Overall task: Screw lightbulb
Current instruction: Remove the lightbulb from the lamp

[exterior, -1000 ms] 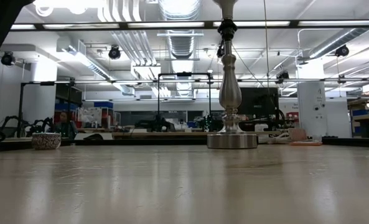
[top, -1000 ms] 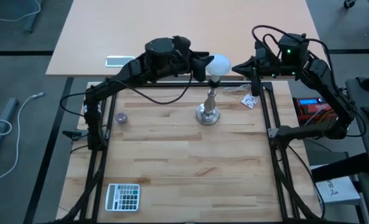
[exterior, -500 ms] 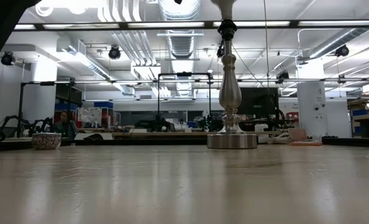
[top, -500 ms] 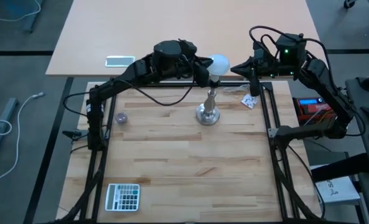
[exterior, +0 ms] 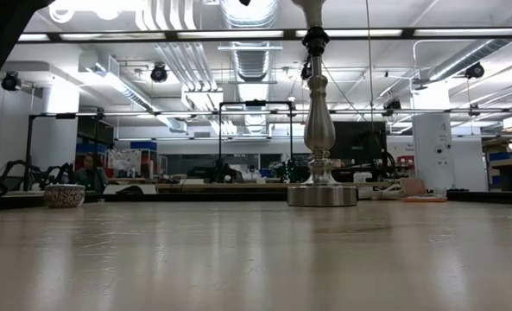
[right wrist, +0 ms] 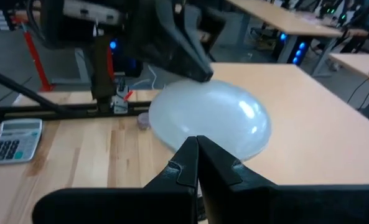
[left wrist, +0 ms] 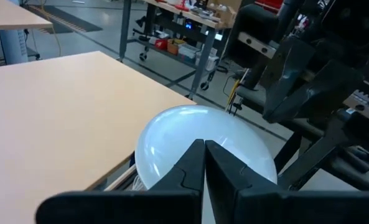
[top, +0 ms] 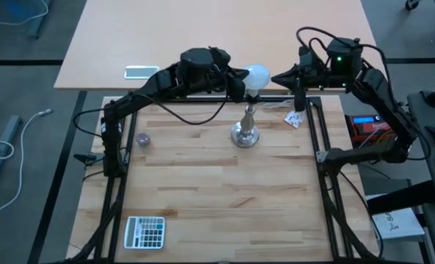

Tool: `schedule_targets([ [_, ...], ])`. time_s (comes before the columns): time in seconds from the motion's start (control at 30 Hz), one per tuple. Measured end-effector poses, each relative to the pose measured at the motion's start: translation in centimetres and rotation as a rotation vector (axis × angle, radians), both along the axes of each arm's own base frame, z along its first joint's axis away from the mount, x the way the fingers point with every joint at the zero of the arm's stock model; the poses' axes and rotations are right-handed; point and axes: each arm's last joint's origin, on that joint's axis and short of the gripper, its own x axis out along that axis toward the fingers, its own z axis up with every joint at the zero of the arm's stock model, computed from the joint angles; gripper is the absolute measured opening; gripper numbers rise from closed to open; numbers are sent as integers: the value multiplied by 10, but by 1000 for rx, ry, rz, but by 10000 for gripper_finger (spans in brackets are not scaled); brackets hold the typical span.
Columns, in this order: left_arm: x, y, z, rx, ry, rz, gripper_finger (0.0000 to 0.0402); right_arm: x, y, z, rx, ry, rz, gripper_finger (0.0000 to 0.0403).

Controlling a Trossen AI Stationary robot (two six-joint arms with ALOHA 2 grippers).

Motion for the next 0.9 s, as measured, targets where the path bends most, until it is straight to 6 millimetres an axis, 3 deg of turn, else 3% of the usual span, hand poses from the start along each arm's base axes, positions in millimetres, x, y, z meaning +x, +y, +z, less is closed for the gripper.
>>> schedule_targets([
  [0.53, 2, -1, -1, -91, -42, -5, 0, 15, -13, -13, -14, 53, -36, 0],
  [0.9, 7, -7, 4, -48, -101, -73, 0, 25, -22, -19, -46, 81, -58, 0],
])
